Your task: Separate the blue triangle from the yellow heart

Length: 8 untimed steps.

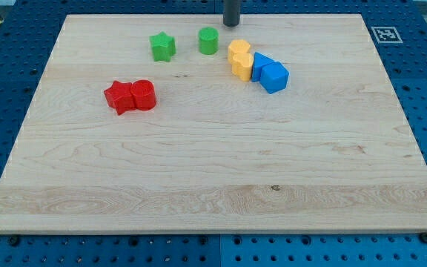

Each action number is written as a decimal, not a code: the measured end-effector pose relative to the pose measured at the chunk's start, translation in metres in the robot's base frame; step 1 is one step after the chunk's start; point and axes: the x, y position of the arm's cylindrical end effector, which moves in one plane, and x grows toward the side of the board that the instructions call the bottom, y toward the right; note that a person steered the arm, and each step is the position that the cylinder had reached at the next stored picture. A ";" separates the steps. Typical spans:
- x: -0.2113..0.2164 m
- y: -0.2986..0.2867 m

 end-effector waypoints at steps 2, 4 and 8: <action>0.002 0.023; 0.037 0.022; 0.046 -0.001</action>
